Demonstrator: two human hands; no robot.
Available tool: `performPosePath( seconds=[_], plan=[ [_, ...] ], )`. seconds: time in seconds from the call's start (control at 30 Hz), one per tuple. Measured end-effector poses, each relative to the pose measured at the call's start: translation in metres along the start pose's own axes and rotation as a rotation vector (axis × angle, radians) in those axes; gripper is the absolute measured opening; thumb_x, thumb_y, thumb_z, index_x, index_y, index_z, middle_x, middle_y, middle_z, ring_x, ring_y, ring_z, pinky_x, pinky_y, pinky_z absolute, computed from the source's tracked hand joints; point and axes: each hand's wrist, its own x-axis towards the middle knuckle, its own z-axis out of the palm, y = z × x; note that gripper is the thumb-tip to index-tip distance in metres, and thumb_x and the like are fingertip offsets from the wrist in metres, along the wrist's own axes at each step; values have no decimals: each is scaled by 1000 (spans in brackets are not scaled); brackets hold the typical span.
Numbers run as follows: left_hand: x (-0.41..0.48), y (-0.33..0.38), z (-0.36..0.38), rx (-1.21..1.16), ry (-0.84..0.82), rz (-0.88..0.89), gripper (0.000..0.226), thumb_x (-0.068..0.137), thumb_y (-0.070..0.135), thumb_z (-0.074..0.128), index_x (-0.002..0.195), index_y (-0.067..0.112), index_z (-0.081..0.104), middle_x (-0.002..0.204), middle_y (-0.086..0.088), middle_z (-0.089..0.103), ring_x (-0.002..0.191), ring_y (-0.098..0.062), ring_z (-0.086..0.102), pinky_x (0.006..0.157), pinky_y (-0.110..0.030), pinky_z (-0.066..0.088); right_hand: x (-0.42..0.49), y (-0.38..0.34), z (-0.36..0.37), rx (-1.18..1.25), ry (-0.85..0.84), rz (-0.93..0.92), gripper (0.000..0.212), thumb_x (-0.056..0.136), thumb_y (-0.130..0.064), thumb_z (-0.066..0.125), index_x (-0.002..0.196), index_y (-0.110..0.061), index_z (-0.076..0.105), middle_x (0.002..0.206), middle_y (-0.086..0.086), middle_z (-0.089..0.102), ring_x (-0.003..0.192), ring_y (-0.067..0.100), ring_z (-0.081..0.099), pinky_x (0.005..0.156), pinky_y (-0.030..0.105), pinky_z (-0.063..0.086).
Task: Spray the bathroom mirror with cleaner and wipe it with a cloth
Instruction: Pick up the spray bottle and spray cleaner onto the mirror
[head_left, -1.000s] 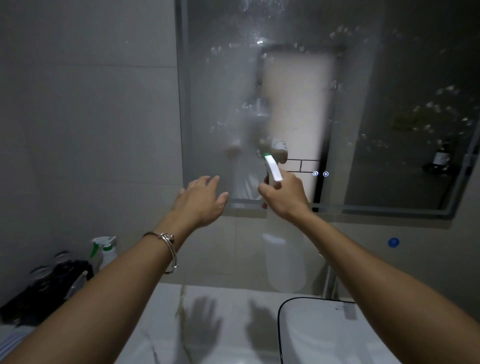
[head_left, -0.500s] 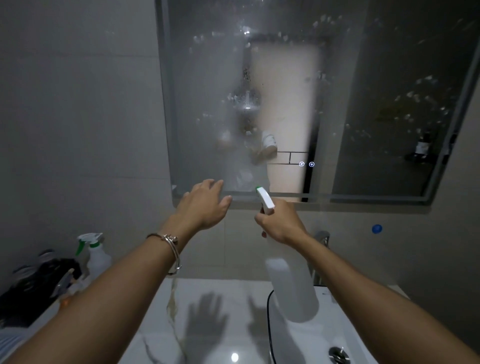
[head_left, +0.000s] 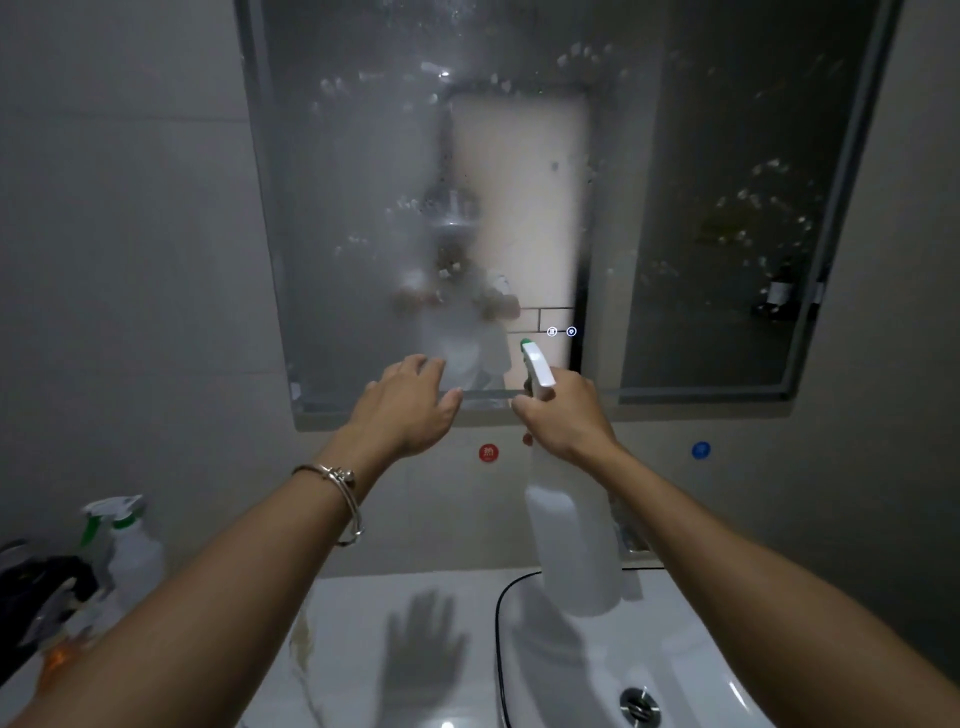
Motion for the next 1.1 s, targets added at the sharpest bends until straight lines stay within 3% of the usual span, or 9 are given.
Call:
performPosePath(
  seconds=[0.2, 0.33, 0.43, 0.63, 0.77, 0.87, 1.0, 1.1],
  plan=[
    [8, 18, 4, -6, 2, 5, 55, 98, 46, 33, 144, 16, 29, 152, -9, 27, 137, -28, 29, 109, -47, 31, 1, 26, -20, -126, -14, 27, 22, 64, -35, 48, 70, -14, 53, 66, 3, 65, 60, 23, 67, 61, 38, 57],
    [15, 33, 8, -8, -4, 8, 55, 97, 47, 33, 143, 16, 31, 150, -8, 30, 135, -27, 31, 108, -46, 32, 0, 39, -34, -36, -64, 80, 7, 75, -18, 56, 74, -11, 55, 70, 6, 64, 53, 17, 68, 59, 39, 58],
    [18, 49, 18, -6, -33, 26, 54, 97, 47, 33, 142, 17, 31, 149, -8, 31, 135, -27, 31, 108, -47, 32, -5, 53, -40, 15, -84, 86, 10, 76, -14, 57, 77, -4, 57, 73, 12, 65, 52, 18, 69, 58, 42, 59],
    [17, 76, 47, -11, -94, 53, 58, 96, 48, 34, 145, 20, 25, 150, -9, 29, 137, -28, 28, 108, -49, 30, -17, 83, -42, -105, -139, 124, 9, 68, -22, 56, 67, -13, 55, 59, 3, 67, 51, 16, 66, 61, 41, 58],
    [18, 83, 59, -20, -136, 34, 60, 96, 49, 34, 147, 19, 24, 154, -7, 24, 139, -27, 24, 109, -49, 28, -17, 102, -48, -140, -105, 149, 15, 65, -26, 56, 67, -12, 54, 62, 2, 65, 56, 20, 63, 60, 37, 56],
    [23, 90, 60, -3, -143, 33, 60, 96, 50, 33, 146, 19, 25, 153, -8, 24, 138, -29, 26, 109, -49, 29, -12, 107, -60, -35, -41, 169, 19, 68, -26, 54, 72, -8, 58, 67, 7, 65, 59, 23, 65, 61, 39, 57],
    [33, 109, 53, 8, -115, 74, 60, 97, 49, 32, 146, 17, 23, 153, -11, 24, 139, -29, 25, 109, -49, 29, -1, 101, -81, 14, 22, 139, 14, 77, -16, 59, 67, -8, 52, 56, -1, 55, 44, 3, 56, 50, 26, 42],
    [42, 126, 46, -3, -69, 101, 61, 97, 49, 33, 147, 17, 21, 154, -11, 23, 139, -30, 25, 109, -49, 29, 8, 93, -96, 31, 71, 93, 20, 77, -14, 58, 61, -16, 45, 52, -4, 53, 46, 6, 63, 44, 18, 39]
  ],
)
